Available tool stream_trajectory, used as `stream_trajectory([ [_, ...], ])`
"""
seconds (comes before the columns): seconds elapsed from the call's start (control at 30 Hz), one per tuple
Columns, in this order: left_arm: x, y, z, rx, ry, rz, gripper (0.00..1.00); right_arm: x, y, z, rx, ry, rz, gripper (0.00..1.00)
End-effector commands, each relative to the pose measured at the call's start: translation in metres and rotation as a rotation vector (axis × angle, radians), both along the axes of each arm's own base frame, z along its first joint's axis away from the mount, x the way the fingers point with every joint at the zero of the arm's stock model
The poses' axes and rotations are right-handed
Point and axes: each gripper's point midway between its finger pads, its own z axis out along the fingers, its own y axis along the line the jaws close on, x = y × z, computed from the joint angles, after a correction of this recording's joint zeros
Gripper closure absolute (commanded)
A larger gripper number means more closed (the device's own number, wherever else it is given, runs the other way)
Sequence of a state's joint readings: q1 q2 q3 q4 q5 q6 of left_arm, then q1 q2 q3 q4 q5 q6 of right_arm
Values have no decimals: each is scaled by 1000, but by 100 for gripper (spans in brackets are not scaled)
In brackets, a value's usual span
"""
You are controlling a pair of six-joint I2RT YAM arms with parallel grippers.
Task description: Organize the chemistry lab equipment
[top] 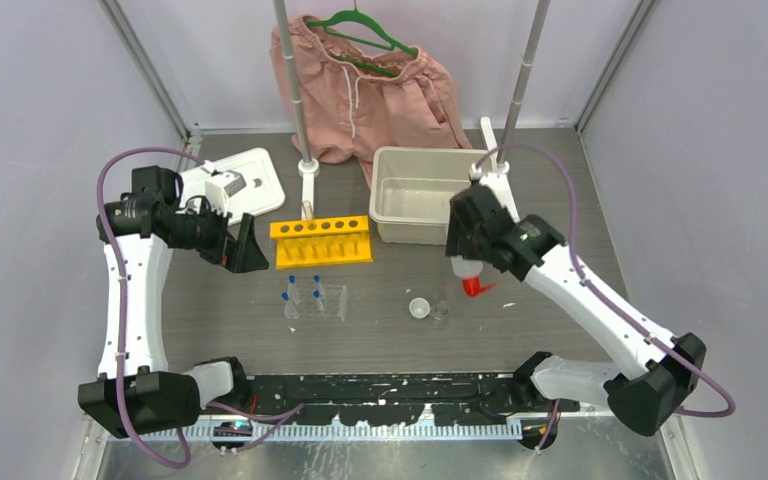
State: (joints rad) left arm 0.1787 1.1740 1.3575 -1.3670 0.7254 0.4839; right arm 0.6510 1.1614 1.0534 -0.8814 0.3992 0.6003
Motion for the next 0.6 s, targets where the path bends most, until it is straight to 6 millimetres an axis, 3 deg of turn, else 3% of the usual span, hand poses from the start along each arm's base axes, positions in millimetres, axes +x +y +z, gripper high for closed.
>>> stream_trajectory([
  [0.0, 2, -1, 16, -1, -59, -12, 2, 32, 8, 97, -24, -181, 103, 78],
  [0.1, 1, -2, 18, -8, -60, -10, 1, 67, 22, 126, -106, -255, 178, 76],
  [0.27, -1, 1, 19, 11, -64, -9, 1, 128, 51, 146, -152, -323, 283, 73],
  [0.4, -2, 0, 20, 13, -72, -10, 1, 169, 78, 139, -177, -361, 399, 72],
  [0.57, -1, 0, 19, 8, -64, -12, 1, 200, 99, 106, -242, -316, 508, 71],
])
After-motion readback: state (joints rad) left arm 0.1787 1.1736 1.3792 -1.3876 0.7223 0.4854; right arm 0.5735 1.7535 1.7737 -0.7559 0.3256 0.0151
